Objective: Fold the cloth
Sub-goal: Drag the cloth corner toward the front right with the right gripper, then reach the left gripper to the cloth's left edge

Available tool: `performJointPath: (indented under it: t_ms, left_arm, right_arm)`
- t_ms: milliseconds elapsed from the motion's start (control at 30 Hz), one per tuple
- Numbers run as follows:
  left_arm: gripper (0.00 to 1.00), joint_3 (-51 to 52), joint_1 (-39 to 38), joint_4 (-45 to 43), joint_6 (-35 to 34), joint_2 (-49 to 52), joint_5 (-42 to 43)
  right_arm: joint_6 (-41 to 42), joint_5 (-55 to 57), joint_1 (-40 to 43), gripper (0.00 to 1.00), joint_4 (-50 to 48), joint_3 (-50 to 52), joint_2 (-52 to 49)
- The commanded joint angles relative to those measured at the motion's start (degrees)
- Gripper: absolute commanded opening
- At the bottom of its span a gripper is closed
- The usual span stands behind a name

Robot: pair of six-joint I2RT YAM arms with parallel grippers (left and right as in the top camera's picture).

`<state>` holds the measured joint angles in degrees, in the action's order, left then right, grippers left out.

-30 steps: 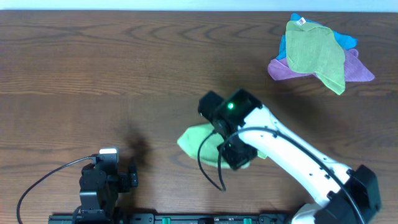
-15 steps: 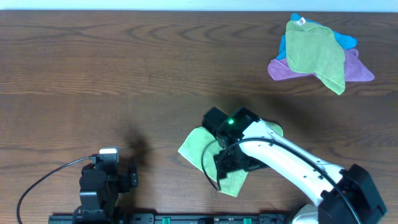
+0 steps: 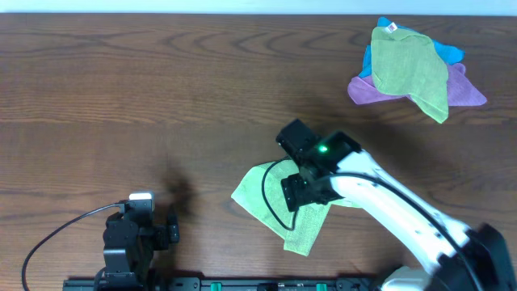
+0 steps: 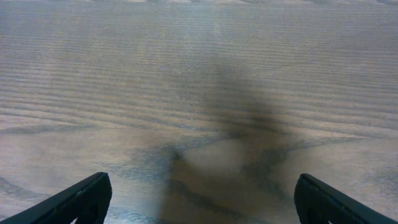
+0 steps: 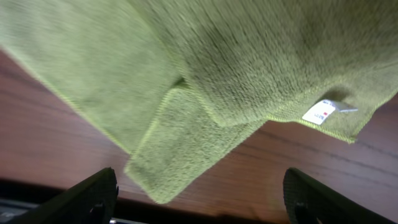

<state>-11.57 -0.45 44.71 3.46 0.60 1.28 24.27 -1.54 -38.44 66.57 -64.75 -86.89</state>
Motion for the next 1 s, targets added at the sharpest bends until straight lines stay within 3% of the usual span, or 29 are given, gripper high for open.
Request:
performJointPath:
  t_ms: [0, 233, 333, 400, 533, 667, 833, 967]
  left_arm:
    - [0.95, 1.25, -0.13, 1.79, 0.81, -0.35, 0.20]
    - [0.95, 1.25, -0.13, 0.13, 0.72, -0.35, -0.24]
    - [0.95, 1.22, -0.13, -6.01, -12.24, -0.35, 10.08]
    - [0.95, 1.22, -0.13, -7.96, -27.12, -0.35, 20.13]
    - [0.95, 1.25, -0.13, -8.66, -39.45, -0.35, 23.78]
    - [0.95, 1.25, -0.13, -9.07, -39.78, -0.35, 25.20]
    - [0.96, 0.63, -0.13, -18.56, -41.77, 2.82, 40.68]
    - [0.96, -4.76, -0.17, -18.16, -36.74, 11.30, 40.81]
  right_arm:
    - [-2.10, -1.90, 0.15, 0.86, -0.63, 0.07, 5.92]
    - [-2.08, -1.57, 0.24, 0.99, -0.61, 0.07, 13.86]
    - [-2.05, -2.14, 0.22, 0.99, 0.04, 0.04, 15.47]
    - [-2.01, -2.16, 0.22, 0.99, 0.13, 0.04, 16.41]
    - [1.88, -2.69, 0.22, 0.99, 0.07, 0.04, 17.88]
    - [2.05, -6.16, 0.22, 0.99, -0.15, 0.04, 18.34]
    - [6.12, -9.92, 0.22, 0.99, -0.17, 0.04, 18.53]
    - [8.39, -7.43, 0.22, 0.99, -1.16, 0.04, 20.20]
